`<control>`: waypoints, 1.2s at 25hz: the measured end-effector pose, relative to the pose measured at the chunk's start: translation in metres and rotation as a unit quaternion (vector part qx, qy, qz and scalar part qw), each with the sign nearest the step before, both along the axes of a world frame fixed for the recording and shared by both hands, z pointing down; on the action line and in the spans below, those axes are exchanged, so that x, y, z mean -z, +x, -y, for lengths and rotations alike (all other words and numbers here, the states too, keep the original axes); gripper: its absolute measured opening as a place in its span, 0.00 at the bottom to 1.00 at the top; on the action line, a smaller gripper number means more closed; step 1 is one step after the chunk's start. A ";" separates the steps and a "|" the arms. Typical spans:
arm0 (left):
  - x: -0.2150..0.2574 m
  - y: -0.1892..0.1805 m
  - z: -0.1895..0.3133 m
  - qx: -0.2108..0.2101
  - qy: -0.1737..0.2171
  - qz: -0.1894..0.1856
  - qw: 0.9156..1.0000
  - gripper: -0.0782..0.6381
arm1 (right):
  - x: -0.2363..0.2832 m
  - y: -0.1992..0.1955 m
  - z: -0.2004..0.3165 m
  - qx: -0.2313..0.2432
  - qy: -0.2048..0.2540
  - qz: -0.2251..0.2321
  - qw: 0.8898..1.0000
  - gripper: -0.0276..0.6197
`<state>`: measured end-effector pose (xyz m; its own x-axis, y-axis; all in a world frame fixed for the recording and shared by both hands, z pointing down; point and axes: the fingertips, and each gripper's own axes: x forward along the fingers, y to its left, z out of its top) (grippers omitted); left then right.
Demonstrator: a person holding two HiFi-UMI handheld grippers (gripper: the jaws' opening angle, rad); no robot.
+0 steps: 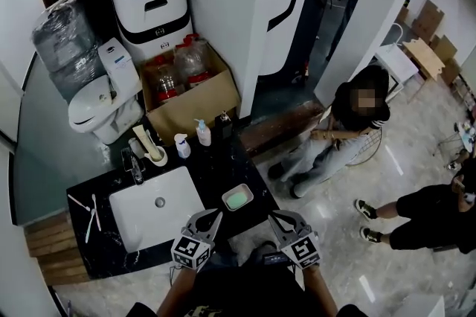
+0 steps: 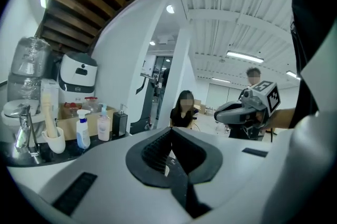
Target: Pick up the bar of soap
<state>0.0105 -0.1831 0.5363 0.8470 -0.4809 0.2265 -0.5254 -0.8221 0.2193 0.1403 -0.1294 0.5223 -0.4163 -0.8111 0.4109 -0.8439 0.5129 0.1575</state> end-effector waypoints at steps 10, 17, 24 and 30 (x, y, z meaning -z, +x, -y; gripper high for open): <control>-0.002 0.023 0.025 0.053 -0.007 0.017 0.998 0.12 | -0.008 0.030 0.040 0.058 -0.005 0.015 0.998 0.06; -0.001 0.056 0.041 0.085 -0.006 0.025 0.996 0.12 | -0.006 0.068 0.070 0.089 0.006 0.002 0.996 0.06; -0.006 0.071 0.045 0.110 -0.017 0.029 0.993 0.12 | -0.013 0.063 0.088 0.151 -0.023 0.051 0.987 0.06; -0.014 0.058 0.039 0.146 -0.031 0.032 0.988 0.12 | -0.028 0.037 0.090 0.222 -0.047 0.042 0.973 0.06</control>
<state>0.0681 -0.2225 0.5503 0.6568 -0.6864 0.3122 -0.7530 -0.6191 0.2231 0.1775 -0.2191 0.5507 -0.7532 -0.5040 0.4227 -0.5433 0.8389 0.0323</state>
